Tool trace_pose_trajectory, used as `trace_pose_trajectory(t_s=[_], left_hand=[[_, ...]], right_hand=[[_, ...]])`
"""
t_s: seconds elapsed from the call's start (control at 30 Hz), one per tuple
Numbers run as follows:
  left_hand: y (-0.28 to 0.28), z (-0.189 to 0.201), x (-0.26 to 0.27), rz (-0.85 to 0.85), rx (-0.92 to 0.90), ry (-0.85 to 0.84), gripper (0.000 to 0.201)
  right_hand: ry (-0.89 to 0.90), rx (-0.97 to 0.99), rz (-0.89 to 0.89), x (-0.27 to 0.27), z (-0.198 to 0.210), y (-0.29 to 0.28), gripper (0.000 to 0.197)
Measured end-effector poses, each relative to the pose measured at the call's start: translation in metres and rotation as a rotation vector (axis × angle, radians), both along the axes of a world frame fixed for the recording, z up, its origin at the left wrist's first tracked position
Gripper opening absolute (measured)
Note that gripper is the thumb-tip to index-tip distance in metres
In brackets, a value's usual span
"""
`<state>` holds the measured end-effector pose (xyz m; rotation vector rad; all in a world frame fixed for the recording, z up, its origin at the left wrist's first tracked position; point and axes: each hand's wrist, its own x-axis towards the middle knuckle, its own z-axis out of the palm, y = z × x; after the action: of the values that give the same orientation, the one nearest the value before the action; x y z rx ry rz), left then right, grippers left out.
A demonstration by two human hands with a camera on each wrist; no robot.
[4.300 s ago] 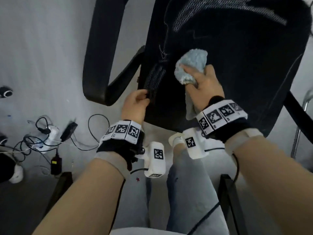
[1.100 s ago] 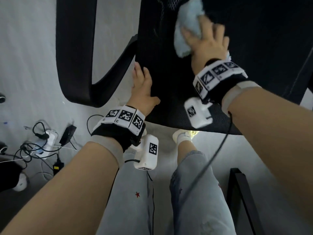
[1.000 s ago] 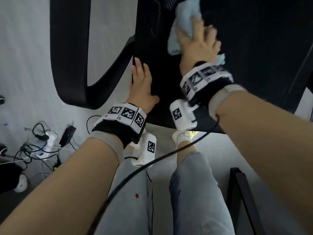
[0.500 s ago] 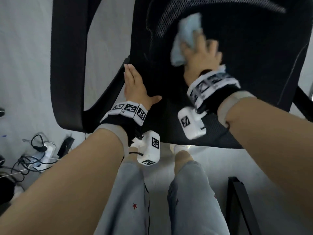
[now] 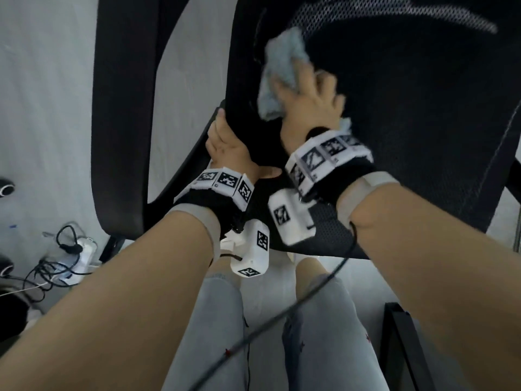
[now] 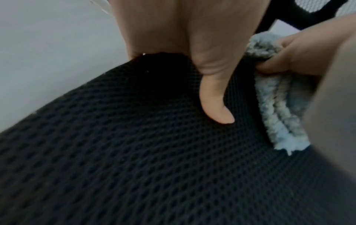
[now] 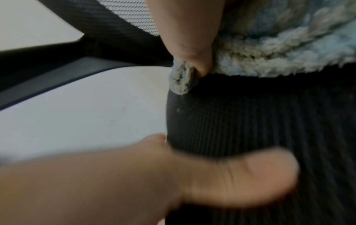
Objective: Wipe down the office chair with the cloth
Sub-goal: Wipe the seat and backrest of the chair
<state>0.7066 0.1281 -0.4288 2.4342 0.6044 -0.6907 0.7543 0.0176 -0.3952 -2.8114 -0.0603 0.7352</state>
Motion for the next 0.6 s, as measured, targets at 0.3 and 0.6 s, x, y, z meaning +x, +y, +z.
trace_pose_trajectory(t_s=[0.3, 0.6], left_hand=[[0.0, 0.002, 0.005, -0.069, 0.008, 0.116, 0.129], [-0.006, -0.007, 0.002, -0.108, 0.084, 0.137, 0.116]], right_hand=[[-0.077, -0.041, 0.045, 0.025, -0.007, -0.027, 0.066], [-0.003, 0.034, 0.552, -0.006, 0.002, -0.002, 0.055]])
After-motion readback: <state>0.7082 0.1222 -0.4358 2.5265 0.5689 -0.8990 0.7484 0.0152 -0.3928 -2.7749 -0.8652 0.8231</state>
